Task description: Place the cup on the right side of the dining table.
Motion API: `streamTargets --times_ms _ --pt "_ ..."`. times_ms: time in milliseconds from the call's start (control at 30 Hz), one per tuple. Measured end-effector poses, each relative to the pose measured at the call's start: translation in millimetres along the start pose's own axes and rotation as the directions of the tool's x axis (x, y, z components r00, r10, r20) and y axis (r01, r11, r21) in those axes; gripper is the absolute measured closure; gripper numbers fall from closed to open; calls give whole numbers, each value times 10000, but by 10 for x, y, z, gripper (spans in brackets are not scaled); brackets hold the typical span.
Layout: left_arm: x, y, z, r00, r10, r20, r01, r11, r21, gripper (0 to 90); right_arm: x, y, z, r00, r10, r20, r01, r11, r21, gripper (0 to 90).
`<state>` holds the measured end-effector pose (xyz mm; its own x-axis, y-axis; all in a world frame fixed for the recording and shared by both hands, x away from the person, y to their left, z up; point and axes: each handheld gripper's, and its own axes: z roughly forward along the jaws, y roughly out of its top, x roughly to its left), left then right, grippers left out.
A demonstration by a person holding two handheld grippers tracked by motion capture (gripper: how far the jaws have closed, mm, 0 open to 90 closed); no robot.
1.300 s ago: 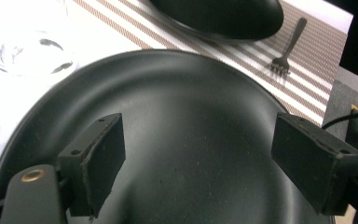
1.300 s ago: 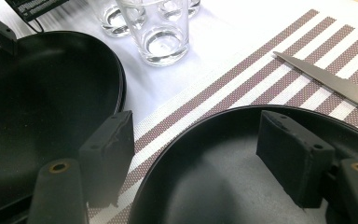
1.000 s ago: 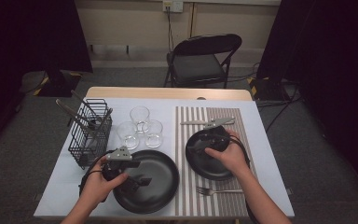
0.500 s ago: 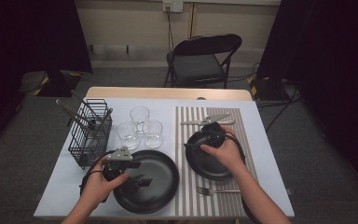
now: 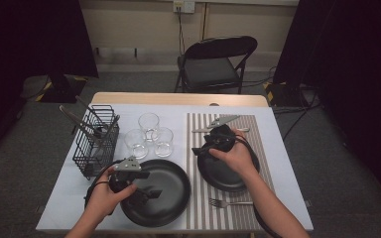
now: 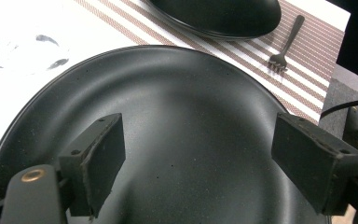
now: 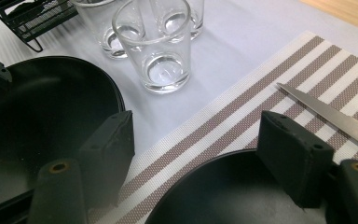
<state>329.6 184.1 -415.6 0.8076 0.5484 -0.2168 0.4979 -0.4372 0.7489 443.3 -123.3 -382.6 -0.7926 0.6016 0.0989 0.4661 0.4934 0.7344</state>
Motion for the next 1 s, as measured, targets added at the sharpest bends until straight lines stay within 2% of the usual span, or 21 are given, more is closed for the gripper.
streamTargets --times_ms 300,500,833,1000 --pt "16 -17 -25 10000 -76 -60 76 10000 -30 172 12 90 80 9999 -104 12 104 9998 188 270" --pt "9 -2 -6 10000 -8 -33 8 10000 -35 172 8 120 119 10000 -4 44 3 9997 242 272" --pt "-2 14 33 10000 38 51 -38 10000 47 172 -30 184 95 9995 280 159 -282 9995 113 275" --pt "-2 25 66 9999 94 121 -95 9999 64 172 -40 210 105 9995 235 214 -237 9997 112 275"
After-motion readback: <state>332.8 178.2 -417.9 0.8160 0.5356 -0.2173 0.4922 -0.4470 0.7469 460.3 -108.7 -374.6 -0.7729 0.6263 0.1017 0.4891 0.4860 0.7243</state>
